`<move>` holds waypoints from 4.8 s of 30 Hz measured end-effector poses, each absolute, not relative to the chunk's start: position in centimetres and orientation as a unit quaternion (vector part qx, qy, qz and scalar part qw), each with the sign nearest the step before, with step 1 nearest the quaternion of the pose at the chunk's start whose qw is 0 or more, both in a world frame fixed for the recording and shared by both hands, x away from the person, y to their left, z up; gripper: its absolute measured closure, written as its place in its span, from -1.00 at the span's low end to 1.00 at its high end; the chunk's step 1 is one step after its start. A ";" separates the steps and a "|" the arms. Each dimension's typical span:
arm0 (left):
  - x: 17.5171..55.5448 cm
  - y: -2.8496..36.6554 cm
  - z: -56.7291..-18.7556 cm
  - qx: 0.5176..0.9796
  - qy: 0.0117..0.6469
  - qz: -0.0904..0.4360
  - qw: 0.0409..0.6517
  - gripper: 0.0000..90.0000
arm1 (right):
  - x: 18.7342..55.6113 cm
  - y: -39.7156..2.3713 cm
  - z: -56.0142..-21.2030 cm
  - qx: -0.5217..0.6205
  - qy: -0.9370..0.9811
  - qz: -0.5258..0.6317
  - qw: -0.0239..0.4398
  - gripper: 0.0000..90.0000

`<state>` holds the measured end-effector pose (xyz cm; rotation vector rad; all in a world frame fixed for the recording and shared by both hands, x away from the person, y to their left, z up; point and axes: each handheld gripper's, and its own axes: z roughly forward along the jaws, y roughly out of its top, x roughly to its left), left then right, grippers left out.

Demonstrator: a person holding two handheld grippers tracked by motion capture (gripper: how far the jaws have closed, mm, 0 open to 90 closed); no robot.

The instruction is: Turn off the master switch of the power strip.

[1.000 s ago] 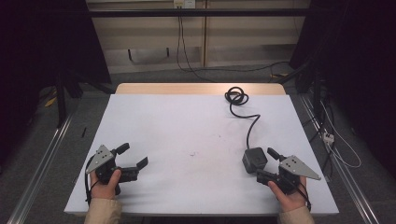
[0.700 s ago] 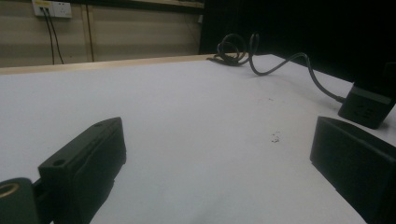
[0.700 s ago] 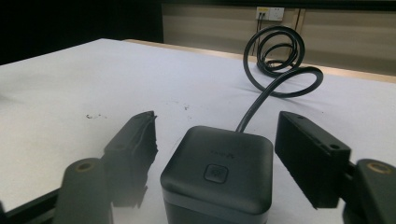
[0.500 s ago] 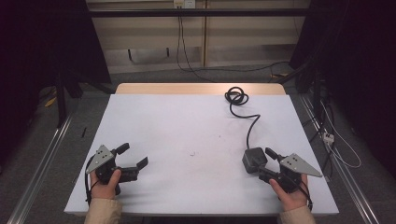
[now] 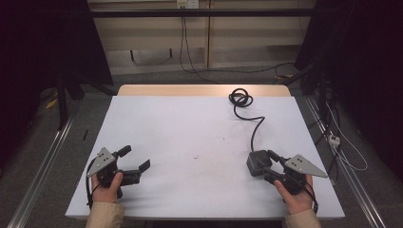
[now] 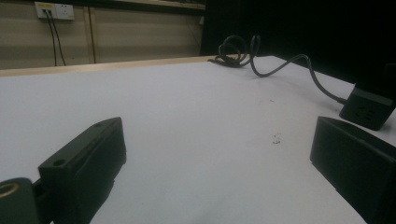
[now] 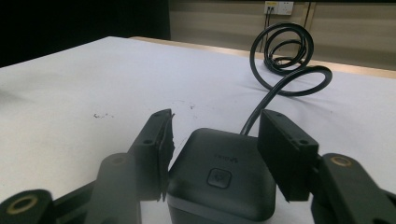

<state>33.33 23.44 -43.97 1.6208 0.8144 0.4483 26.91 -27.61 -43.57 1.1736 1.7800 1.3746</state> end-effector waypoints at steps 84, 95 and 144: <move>33.2 23.3 -43.9 0.699 0.348 0.195 0.593 -0.93 | 27.6 -28.8 -43.6 0.445 0.691 0.511 0.252 1.00; 33.2 23.3 -43.9 0.700 0.347 0.195 0.593 -0.93 | 27.6 -28.7 -43.8 0.442 0.698 0.505 0.251 1.00; 33.2 23.3 -43.9 0.698 0.349 0.196 0.594 -0.93 | 27.5 -28.7 -44.0 0.438 0.704 0.489 0.271 1.00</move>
